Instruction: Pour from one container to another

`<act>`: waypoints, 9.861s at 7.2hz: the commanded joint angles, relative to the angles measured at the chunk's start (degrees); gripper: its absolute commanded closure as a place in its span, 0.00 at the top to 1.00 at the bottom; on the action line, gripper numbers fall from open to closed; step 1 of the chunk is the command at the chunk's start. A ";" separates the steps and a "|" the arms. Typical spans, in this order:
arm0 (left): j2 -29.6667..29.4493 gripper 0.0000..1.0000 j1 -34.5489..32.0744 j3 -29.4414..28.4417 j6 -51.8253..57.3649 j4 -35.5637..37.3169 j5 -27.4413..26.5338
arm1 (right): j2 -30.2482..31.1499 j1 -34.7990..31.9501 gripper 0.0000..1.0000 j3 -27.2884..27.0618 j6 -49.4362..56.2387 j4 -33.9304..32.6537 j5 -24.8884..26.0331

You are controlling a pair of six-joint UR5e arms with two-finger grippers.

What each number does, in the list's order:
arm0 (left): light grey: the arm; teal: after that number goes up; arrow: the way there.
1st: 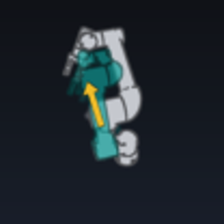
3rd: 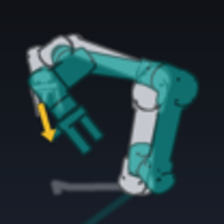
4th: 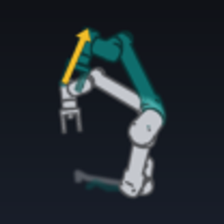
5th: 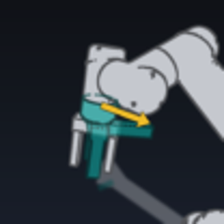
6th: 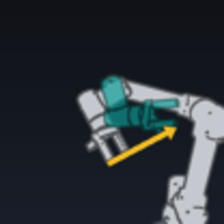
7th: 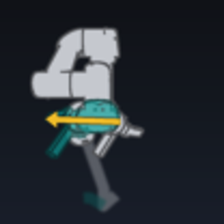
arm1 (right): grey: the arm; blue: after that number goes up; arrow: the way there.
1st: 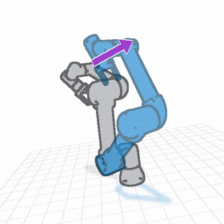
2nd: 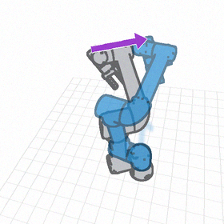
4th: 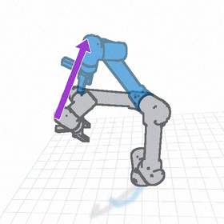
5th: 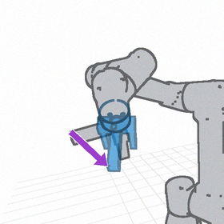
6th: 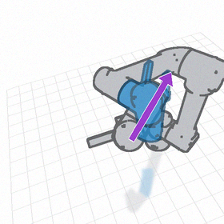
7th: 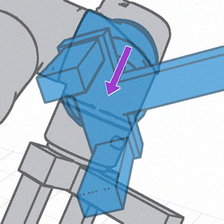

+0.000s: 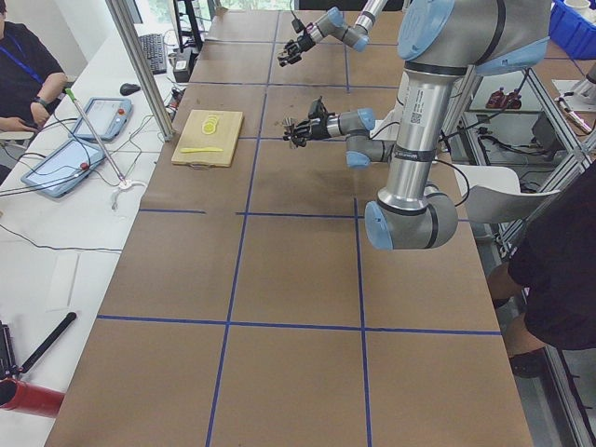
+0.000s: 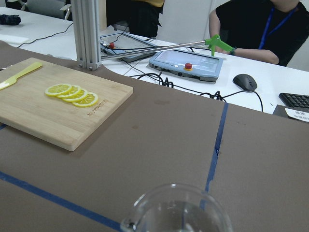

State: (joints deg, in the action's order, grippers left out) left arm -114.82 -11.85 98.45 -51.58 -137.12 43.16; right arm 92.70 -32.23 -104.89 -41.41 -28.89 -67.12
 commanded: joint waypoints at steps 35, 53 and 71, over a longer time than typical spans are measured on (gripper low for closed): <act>-13.50 0.00 -5.73 -12.85 19.23 -12.12 29.70 | -27.93 13.42 0.00 -12.88 35.76 -45.20 12.80; -13.41 0.00 -6.34 -13.46 19.23 -15.02 30.57 | -29.59 13.16 0.00 -13.32 34.30 -46.79 16.41; 18.54 0.00 -18.38 3.57 3.68 -18.45 22.49 | 6.26 -10.22 0.00 -15.88 -13.01 -26.13 -12.96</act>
State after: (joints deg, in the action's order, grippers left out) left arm -101.31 -29.35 100.06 -45.75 -155.53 66.03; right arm 97.76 -42.28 -121.46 -48.00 -55.35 -80.50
